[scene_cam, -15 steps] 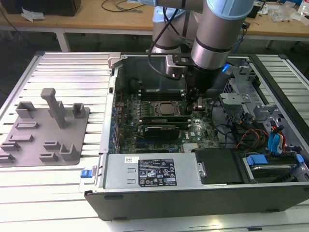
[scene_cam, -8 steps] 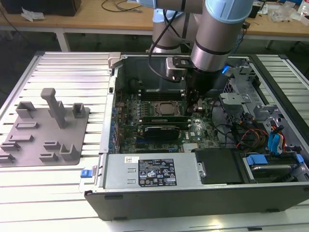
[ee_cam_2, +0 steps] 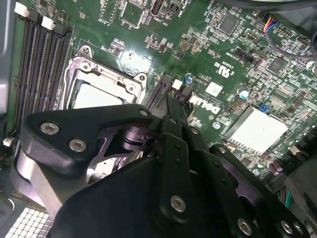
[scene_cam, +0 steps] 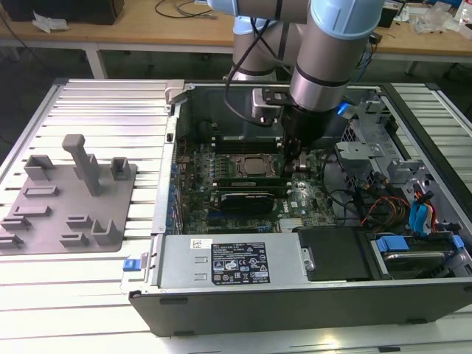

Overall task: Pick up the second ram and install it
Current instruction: 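Press down the second ram until it locks into place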

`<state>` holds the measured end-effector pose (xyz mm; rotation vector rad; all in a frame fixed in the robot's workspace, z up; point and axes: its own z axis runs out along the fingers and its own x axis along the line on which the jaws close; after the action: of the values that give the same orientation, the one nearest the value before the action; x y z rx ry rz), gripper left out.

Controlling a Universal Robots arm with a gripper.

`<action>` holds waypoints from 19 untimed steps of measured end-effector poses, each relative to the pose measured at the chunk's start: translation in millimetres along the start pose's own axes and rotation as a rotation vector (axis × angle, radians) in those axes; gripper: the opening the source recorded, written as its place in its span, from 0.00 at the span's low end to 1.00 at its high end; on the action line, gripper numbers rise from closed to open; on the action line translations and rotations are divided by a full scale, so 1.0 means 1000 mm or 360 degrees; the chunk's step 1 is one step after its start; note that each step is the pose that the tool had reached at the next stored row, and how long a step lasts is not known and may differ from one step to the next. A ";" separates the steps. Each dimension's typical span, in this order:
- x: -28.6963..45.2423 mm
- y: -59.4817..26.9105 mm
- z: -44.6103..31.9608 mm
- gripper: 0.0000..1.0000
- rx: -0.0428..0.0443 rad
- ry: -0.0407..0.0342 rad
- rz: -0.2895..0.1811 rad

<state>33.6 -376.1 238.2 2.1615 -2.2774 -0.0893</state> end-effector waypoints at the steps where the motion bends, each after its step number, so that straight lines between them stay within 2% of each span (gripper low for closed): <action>1: 0.0000 0.0002 0.0010 0.08 0.0001 0.0000 0.0000; 5: -0.0004 0.0007 0.0059 0.08 0.0004 0.0000 0.0000; 19: -0.0003 0.0006 0.0091 0.08 0.0004 0.0000 0.0000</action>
<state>32.7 -375.4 229.1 2.1630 -2.2787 -0.0863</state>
